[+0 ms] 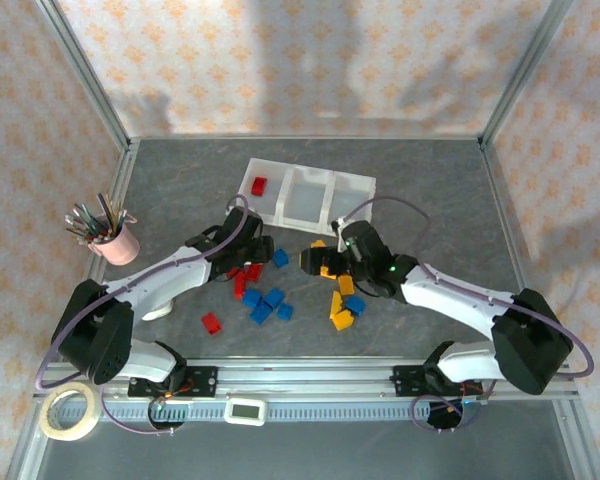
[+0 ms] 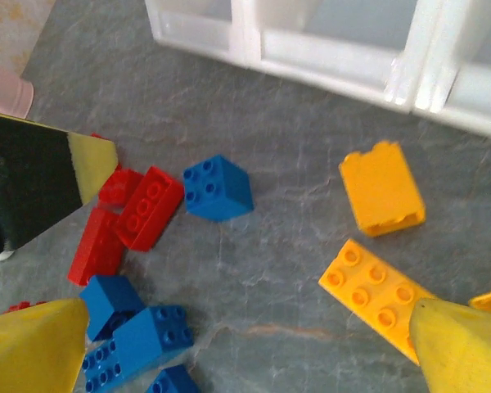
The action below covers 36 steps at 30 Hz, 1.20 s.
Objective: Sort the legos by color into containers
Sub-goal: Pick up the lego from the center of the table.
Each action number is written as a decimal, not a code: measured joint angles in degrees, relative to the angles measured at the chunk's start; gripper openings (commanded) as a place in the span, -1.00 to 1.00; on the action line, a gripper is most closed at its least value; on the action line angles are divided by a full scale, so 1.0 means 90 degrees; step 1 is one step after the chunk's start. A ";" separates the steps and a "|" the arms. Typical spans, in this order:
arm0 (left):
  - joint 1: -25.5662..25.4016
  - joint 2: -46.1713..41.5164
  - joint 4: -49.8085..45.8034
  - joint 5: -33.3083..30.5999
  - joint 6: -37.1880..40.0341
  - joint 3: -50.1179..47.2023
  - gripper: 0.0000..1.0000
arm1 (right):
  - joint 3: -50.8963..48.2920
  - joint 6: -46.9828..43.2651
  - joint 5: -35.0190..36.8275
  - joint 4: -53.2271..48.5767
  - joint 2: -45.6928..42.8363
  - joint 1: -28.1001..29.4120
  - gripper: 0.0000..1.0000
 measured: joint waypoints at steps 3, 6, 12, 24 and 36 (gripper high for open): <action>-0.0095 0.0100 -0.0053 -0.0095 -0.0063 -0.0022 0.29 | -0.0136 0.0134 0.0053 0.0087 0.0005 0.0177 0.99; -0.0148 0.0299 -0.0053 -0.0143 -0.0066 -0.0022 0.29 | -0.0185 0.0248 0.0160 0.0202 0.0032 0.0301 0.99; -0.0189 0.0840 -0.0058 -0.0202 -0.0041 -0.0019 0.30 | -0.0265 0.0418 0.0291 0.0474 0.0058 0.0345 0.99; -0.0323 0.1248 0.0070 -0.0454 0.0010 0.0032 0.13 | -0.0325 0.0442 0.0435 0.0539 0.0063 0.0345 0.99; -0.0452 0.1518 0.0100 -0.0600 0.0005 0.0090 -0.06 | -0.0325 0.0488 0.0478 0.0631 0.0153 0.0345 0.99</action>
